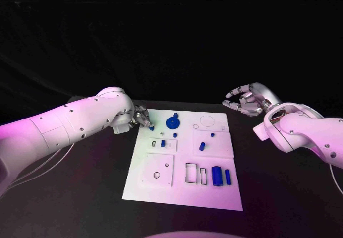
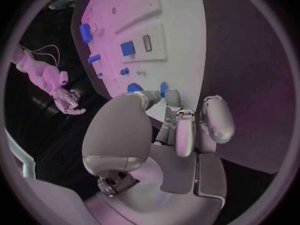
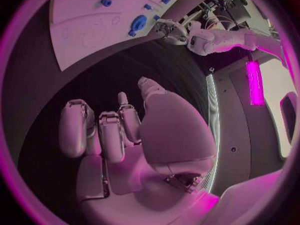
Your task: Assemble the parts on the task board
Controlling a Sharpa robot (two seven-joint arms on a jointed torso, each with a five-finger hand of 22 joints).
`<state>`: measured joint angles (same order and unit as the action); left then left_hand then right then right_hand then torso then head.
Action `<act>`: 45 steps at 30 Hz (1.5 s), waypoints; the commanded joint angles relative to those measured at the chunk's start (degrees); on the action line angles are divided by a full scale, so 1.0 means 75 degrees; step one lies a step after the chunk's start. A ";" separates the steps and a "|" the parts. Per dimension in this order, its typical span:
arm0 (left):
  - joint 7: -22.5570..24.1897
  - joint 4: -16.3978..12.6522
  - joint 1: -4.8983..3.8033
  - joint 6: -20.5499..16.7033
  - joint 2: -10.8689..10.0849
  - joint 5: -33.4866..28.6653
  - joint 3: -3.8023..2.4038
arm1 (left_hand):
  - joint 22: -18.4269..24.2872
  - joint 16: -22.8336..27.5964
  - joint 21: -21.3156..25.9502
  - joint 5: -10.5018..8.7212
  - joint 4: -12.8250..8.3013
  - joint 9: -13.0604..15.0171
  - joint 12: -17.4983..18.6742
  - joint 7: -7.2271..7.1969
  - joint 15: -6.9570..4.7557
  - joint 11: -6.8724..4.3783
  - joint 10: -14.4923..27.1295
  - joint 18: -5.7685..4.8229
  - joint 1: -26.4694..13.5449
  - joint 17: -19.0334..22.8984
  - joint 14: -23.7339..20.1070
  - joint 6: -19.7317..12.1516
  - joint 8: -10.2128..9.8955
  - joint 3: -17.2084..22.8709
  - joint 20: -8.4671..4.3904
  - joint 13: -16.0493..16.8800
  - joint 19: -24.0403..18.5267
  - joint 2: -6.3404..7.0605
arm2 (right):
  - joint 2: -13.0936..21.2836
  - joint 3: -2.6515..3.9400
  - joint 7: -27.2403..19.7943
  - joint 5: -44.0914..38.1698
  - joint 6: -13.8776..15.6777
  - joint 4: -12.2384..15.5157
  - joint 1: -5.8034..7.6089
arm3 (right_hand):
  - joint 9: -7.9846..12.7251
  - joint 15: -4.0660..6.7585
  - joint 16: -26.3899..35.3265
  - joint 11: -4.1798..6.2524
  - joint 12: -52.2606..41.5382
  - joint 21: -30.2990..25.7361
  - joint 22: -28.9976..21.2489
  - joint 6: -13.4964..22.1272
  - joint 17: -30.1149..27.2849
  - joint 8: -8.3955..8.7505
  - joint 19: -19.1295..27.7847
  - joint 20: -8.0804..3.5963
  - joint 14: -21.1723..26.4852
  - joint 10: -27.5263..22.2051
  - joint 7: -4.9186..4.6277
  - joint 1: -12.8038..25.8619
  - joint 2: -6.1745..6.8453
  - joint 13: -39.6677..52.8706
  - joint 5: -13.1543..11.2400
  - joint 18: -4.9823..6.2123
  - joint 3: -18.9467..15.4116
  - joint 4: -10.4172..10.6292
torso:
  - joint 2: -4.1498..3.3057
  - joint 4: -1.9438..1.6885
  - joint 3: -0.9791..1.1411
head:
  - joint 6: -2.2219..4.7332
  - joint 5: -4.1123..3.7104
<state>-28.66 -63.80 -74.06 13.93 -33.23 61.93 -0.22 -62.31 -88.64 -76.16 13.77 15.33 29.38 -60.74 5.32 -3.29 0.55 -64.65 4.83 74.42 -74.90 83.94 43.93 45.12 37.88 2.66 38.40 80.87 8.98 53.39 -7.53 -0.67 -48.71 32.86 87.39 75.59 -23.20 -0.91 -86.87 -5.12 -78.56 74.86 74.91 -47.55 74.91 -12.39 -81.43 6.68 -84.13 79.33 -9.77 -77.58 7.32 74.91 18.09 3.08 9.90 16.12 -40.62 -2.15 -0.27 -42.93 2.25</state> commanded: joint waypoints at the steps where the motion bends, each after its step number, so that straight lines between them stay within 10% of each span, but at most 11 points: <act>1: 0.0021 -0.0003 0.0004 0.0117 -0.0013 -0.0102 -0.0001 | 0.0004 -0.0028 -0.0035 0.0060 -0.1233 0.0122 0.0009 0.0014 0.0030 0.0024 -0.0031 0.0060 -0.0105 -0.1627 0.0704 0.0021 0.0069 0.1331 0.0044 -0.0007 0.0006 0.0068 | -0.0006 0.0000 -0.0054 -0.0028 -0.0026 -0.0002 -0.0007 | 0.0003 0.0043 0.0026 0.0040 0.0019 -0.0038 0.0715 -0.0032 0.0835 -0.0036 0.0051 -0.0009 -0.0502 -0.0008 0.0008 0.0058 -0.0003 0.0267 -0.0031 0.0097 0.0018 0.0038 | 0.0006 -0.0001 0.0001 | 0.0010 0.0004; 13: 0.0074 -0.0274 0.0018 -0.0289 -0.0224 -0.0572 -0.0003 | -0.0126 -0.0016 -0.0110 0.0143 -0.1462 0.0182 -0.0238 -0.0031 -0.0006 -0.0021 -0.0328 0.0039 -0.0322 -0.1596 0.0698 0.0142 0.0174 0.1698 0.0017 0.0304 0.0057 0.0233 | -0.0002 -0.0001 -0.0068 -0.0017 -0.0016 -0.0006 -0.0016 | 0.0002 0.0045 0.0027 0.0041 0.0016 -0.0037 0.0717 -0.0034 0.0834 -0.0043 0.0048 -0.0011 -0.0502 -0.0005 0.0010 0.0070 -0.0005 0.0269 -0.0025 0.0096 0.0026 0.0036 | 0.0005 -0.0004 0.0000 | 0.0049 0.0032; 25: 0.0284 -0.1588 0.0036 -0.0917 -0.1041 -0.0810 -0.0010 | -0.0369 -0.0032 -0.0249 0.0707 -0.1690 0.0213 -0.0522 -0.0127 -0.0093 -0.0118 -0.0757 -0.0003 -0.0582 -0.1630 0.0709 0.0402 0.0218 0.1956 -0.0068 0.0732 0.0155 0.0519 | 0.0023 -0.0001 -0.0076 0.0001 -0.0008 -0.0005 -0.0024 | 0.0002 0.0046 0.0029 0.0042 0.0014 -0.0045 0.0715 -0.0035 0.0832 -0.0049 0.0050 -0.0012 -0.0502 -0.0002 0.0010 0.0101 -0.0019 0.0270 -0.0019 0.0097 0.0032 0.0049 | -0.0001 -0.0002 -0.0004 | 0.0037 0.0036; 45: 0.0539 -0.2843 0.0495 -0.1413 -0.1745 0.0405 -0.0008 | -0.0547 -0.0061 -0.0346 0.1036 -0.1782 0.0232 -0.0685 -0.0180 -0.0138 -0.0169 -0.0982 -0.0035 -0.0663 -0.1703 0.0729 0.0544 0.0225 0.1988 -0.0111 0.1004 0.0219 0.0647 | 0.0050 -0.0005 -0.0088 0.0015 -0.0007 0.0001 -0.0061 | 0.0003 0.0046 0.0028 0.0042 0.0019 -0.0042 0.0717 -0.0035 0.0834 -0.0051 0.0047 -0.0012 -0.0503 -0.0006 0.0009 0.0112 -0.0025 0.0265 -0.0017 0.0096 0.0034 0.0053 | -0.0003 0.0006 -0.0005 | 0.0021 0.0089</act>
<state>-25.80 -84.83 -70.46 4.29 -46.32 62.10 -0.26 -66.34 -88.87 -78.55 21.22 11.78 30.16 -65.56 4.27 -3.88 -0.71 -71.61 4.83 69.41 -74.90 84.15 47.27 46.46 43.17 1.75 45.85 82.22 13.95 53.76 -7.56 -0.80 -48.50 32.91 87.34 75.19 -23.20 -0.91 -86.87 -5.12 -78.56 74.86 74.93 -47.55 74.95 -12.39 -81.43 6.68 -84.13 79.33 -9.77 -77.29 7.02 74.95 18.09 3.07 10.06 16.29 -40.60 -2.21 -0.35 -42.80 2.84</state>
